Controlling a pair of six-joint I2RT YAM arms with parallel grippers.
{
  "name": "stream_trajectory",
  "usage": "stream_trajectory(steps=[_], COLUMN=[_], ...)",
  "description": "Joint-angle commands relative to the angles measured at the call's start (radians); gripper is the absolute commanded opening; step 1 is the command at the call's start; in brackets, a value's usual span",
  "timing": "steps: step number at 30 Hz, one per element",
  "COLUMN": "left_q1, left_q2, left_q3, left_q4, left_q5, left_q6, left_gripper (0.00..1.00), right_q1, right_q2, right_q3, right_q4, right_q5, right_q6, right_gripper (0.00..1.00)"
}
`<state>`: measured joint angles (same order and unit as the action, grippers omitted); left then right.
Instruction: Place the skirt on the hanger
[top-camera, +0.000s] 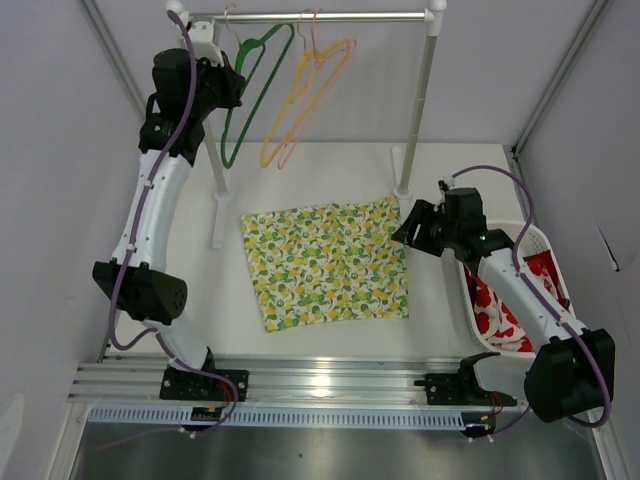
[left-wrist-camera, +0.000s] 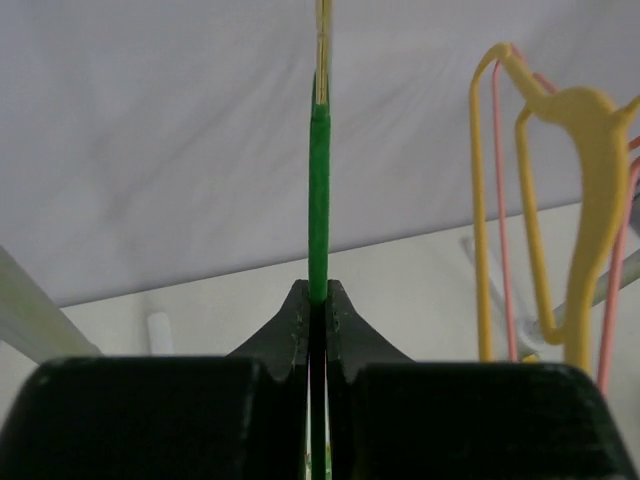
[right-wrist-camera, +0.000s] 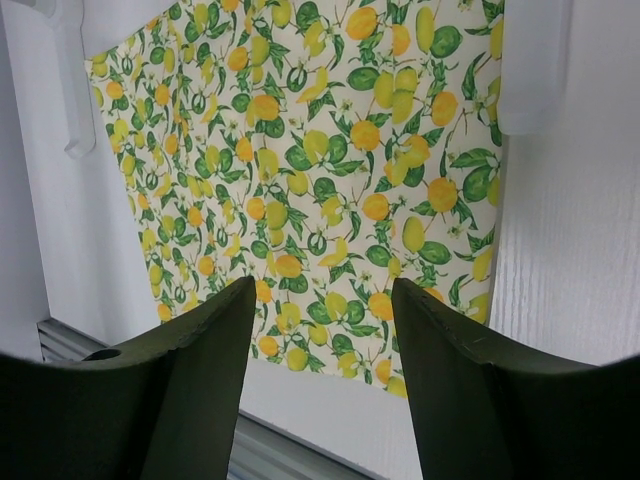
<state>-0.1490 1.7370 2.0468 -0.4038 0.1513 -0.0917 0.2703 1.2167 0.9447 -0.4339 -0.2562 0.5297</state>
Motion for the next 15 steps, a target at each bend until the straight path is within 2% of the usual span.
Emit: stream_trajectory(steps=[1, 10, 15], left_q1=[0.006, 0.006, 0.006], left_q2=[-0.005, 0.001, -0.06], left_q3=[0.091, 0.214, 0.122], left_q4=[0.034, -0.026, -0.05], left_q5=[0.033, 0.021, -0.005], left_q6=[-0.014, -0.017, 0.004], left_gripper=[0.01, 0.0, 0.0], right_q1=[-0.005, -0.008, -0.006], right_q2=[0.003, 0.017, 0.021], right_q3=[0.049, 0.052, 0.055], right_q4=[0.034, 0.035, 0.037], right_q5=[-0.009, -0.009, -0.014], right_q6=[-0.027, -0.036, -0.039], right_gripper=[0.63, 0.62, 0.62])
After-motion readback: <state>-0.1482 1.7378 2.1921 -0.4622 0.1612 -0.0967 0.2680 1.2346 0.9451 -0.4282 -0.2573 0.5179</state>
